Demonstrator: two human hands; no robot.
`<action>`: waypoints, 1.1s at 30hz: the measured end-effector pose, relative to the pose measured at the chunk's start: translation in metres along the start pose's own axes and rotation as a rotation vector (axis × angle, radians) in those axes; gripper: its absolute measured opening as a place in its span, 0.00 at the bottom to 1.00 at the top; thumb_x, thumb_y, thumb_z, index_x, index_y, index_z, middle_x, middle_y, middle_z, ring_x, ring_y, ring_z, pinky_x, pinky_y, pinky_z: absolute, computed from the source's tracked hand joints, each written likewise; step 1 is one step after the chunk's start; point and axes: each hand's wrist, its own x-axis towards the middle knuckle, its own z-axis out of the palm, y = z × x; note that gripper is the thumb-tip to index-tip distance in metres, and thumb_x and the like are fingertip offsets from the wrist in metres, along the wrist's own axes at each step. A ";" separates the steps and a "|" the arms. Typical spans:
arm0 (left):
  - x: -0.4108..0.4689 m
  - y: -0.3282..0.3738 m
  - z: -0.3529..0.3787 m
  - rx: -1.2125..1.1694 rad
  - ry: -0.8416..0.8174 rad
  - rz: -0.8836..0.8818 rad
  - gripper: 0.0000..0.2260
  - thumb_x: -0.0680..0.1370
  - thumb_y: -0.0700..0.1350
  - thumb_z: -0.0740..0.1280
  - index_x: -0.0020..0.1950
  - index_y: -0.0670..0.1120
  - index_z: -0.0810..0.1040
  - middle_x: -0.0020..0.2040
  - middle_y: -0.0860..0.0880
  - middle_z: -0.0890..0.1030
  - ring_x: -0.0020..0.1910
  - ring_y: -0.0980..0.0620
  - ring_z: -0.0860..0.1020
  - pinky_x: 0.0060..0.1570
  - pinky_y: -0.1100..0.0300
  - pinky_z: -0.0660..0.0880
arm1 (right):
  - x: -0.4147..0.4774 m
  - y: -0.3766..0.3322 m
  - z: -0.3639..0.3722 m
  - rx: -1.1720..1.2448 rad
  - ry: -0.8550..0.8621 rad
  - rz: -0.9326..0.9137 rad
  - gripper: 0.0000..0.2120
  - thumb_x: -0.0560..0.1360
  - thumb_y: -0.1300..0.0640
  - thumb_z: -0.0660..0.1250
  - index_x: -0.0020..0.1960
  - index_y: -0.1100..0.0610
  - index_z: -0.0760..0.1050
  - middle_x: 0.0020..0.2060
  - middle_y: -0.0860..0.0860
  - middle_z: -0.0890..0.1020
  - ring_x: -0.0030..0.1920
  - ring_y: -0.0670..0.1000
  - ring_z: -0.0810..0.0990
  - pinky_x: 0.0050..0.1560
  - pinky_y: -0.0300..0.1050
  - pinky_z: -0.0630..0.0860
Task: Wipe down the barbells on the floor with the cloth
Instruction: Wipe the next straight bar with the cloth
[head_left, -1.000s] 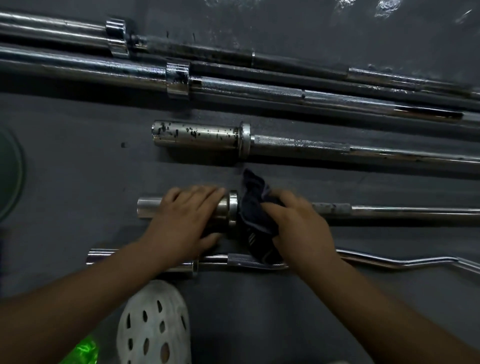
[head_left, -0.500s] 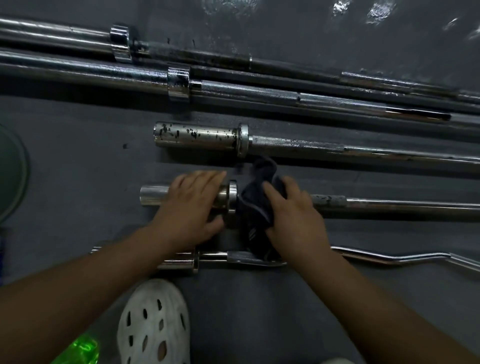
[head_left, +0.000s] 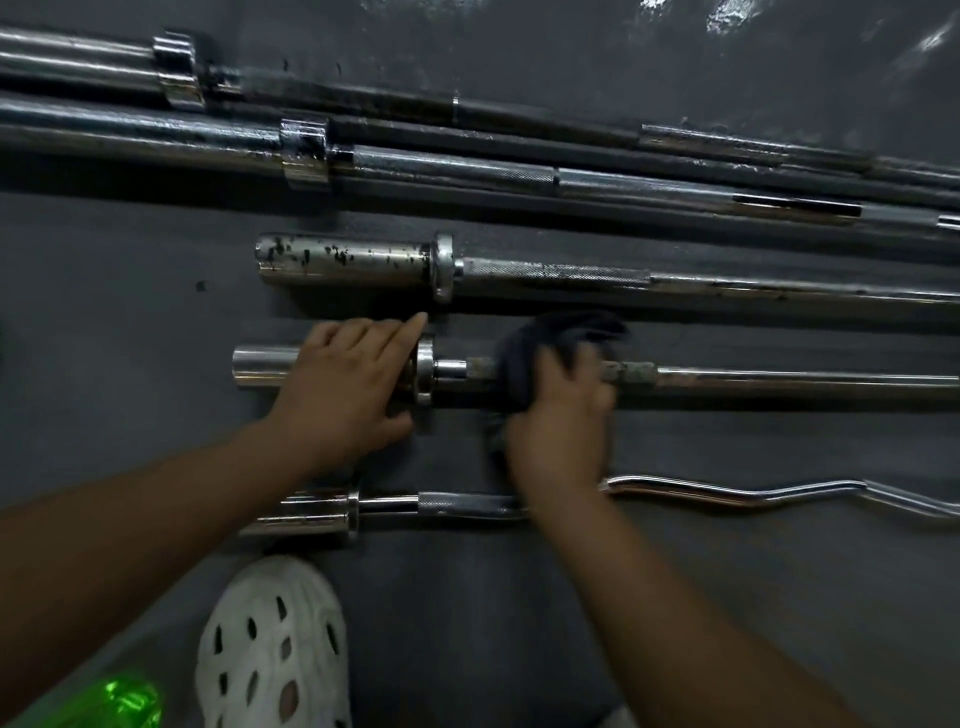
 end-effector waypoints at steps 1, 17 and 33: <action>0.000 0.001 0.001 0.010 -0.005 0.004 0.44 0.65 0.61 0.71 0.77 0.47 0.61 0.66 0.46 0.75 0.60 0.43 0.74 0.57 0.48 0.67 | -0.010 -0.025 0.008 0.052 -0.047 -0.089 0.33 0.67 0.62 0.69 0.70 0.47 0.69 0.75 0.53 0.60 0.62 0.62 0.69 0.60 0.51 0.72; -0.019 0.013 0.001 -0.019 -0.013 0.001 0.45 0.65 0.62 0.70 0.76 0.42 0.62 0.65 0.42 0.75 0.59 0.40 0.75 0.58 0.45 0.67 | -0.014 0.003 -0.009 -0.036 -0.191 -0.355 0.41 0.69 0.58 0.71 0.78 0.44 0.60 0.78 0.54 0.56 0.66 0.62 0.69 0.64 0.55 0.73; -0.035 0.037 0.005 -0.182 -0.009 -0.031 0.43 0.68 0.65 0.61 0.77 0.43 0.60 0.66 0.43 0.73 0.63 0.44 0.71 0.64 0.47 0.61 | 0.017 0.071 -0.025 -0.188 0.026 -0.554 0.24 0.60 0.61 0.72 0.57 0.53 0.78 0.57 0.52 0.80 0.51 0.62 0.77 0.49 0.53 0.74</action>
